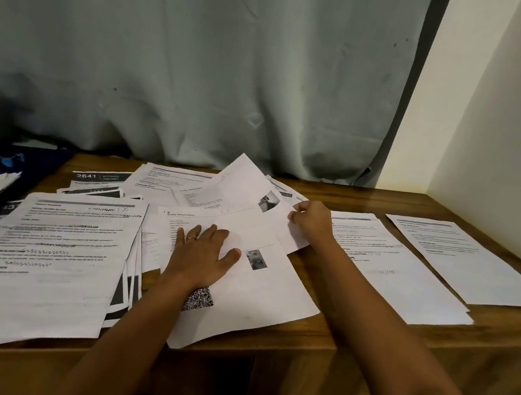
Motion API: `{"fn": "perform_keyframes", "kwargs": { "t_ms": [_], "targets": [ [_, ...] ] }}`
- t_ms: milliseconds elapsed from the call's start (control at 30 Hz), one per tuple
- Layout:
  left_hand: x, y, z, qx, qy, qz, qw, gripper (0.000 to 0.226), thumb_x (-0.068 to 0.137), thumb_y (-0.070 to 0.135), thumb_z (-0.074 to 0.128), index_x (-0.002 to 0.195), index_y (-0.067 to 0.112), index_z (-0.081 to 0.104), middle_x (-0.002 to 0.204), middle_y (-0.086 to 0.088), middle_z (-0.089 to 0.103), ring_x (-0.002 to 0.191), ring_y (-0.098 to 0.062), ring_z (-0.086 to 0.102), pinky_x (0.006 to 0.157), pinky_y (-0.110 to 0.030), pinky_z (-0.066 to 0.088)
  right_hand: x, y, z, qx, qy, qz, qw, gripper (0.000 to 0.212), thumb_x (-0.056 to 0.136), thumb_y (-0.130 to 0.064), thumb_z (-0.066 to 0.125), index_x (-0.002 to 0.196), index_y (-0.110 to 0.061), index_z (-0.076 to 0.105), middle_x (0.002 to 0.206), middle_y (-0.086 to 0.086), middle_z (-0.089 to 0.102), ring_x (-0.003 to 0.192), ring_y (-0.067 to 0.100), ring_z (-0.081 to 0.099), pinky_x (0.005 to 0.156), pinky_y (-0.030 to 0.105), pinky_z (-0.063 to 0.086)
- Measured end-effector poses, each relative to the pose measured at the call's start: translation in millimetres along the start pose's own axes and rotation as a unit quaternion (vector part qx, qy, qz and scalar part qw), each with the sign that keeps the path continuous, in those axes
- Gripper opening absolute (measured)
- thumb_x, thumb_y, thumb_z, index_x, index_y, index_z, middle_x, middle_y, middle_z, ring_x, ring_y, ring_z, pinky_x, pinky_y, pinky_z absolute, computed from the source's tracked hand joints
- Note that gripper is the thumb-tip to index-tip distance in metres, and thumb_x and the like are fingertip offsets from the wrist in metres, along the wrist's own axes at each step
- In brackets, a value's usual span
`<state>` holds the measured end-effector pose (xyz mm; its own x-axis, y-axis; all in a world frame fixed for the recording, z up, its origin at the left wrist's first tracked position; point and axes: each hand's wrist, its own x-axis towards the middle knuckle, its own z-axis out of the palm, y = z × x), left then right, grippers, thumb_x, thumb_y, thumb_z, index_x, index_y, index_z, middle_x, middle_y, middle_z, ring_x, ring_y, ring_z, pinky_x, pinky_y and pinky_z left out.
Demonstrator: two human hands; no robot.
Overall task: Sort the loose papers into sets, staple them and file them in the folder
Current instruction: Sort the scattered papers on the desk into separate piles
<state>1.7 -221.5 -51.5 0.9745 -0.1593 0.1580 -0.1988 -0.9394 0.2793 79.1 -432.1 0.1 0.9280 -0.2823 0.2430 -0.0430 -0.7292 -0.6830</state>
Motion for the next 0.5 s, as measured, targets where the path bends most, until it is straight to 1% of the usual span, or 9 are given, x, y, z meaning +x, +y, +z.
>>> {"fn": "perform_keyframes", "kwargs": {
  "t_ms": [133,267,333,433,467,500],
  "targets": [
    [-1.2,0.4,-1.1,0.001,-0.002,0.001,1.0,0.059,0.097,0.056,0.028,0.149,0.026,0.025,0.159,-0.002,0.017,0.146,-0.03,0.01,0.117,-0.049,-0.002,0.1,6.7,-6.9,0.02,0.064,-0.007,0.998,0.028,0.096,-0.021,0.055,0.117,-0.006,0.066,0.116,0.012,0.066,0.103,0.027,0.062,0.081,0.026,0.046],
    [-0.4,0.1,-1.8,-0.002,-0.008,0.001,1.0,0.06,0.097,0.057,0.029,0.148,0.026,0.027,0.158,-0.002,0.02,0.146,-0.03,0.012,0.117,-0.05,-0.002,2.0,14.8,-26.3,0.056,0.123,-0.015,0.991,0.025,0.096,-0.018,0.055,0.115,-0.007,0.067,0.116,0.011,0.066,0.102,0.027,0.062,0.08,0.027,0.045],
    [0.6,-0.6,-3.6,0.0,-0.014,0.008,1.0,0.06,0.096,0.057,0.03,0.146,0.025,0.029,0.156,-0.001,0.026,0.144,-0.031,0.015,0.117,-0.053,0.001,5.5,22.2,-40.1,0.083,0.153,-0.001,0.985,0.026,0.096,-0.018,0.054,0.115,-0.004,0.065,0.116,0.013,0.065,0.104,0.029,0.061,0.079,0.027,0.043],
    [1.5,2.8,-10.2,0.015,-0.035,0.008,0.999,0.059,0.096,0.056,0.03,0.144,0.022,0.032,0.151,-0.002,0.033,0.142,-0.033,0.021,0.116,-0.056,0.003,11.9,40.2,-66.8,0.125,0.202,0.028,0.971,0.026,0.096,-0.017,0.052,0.113,-0.004,0.065,0.114,0.016,0.065,0.104,0.033,0.061,0.079,0.031,0.045],
    [1.6,5.9,-12.7,0.025,-0.038,0.008,0.999,0.059,0.096,0.056,0.029,0.144,0.022,0.032,0.151,-0.004,0.034,0.141,-0.033,0.021,0.116,-0.057,0.003,13.7,48.5,-77.2,0.133,0.218,0.035,0.966,0.026,0.096,-0.016,0.051,0.112,-0.002,0.066,0.111,0.017,0.066,0.102,0.033,0.061,0.076,0.03,0.045],
    [1.4,10.7,-15.6,0.036,-0.037,0.011,0.999,0.06,0.096,0.057,0.029,0.144,0.022,0.032,0.151,-0.005,0.034,0.141,-0.034,0.021,0.116,-0.057,0.003,14.9,57.9,-87.8,0.133,0.234,0.042,0.962,0.026,0.095,-0.015,0.051,0.11,0.001,0.066,0.109,0.019,0.066,0.1,0.034,0.061,0.073,0.027,0.042]
  ]
}}
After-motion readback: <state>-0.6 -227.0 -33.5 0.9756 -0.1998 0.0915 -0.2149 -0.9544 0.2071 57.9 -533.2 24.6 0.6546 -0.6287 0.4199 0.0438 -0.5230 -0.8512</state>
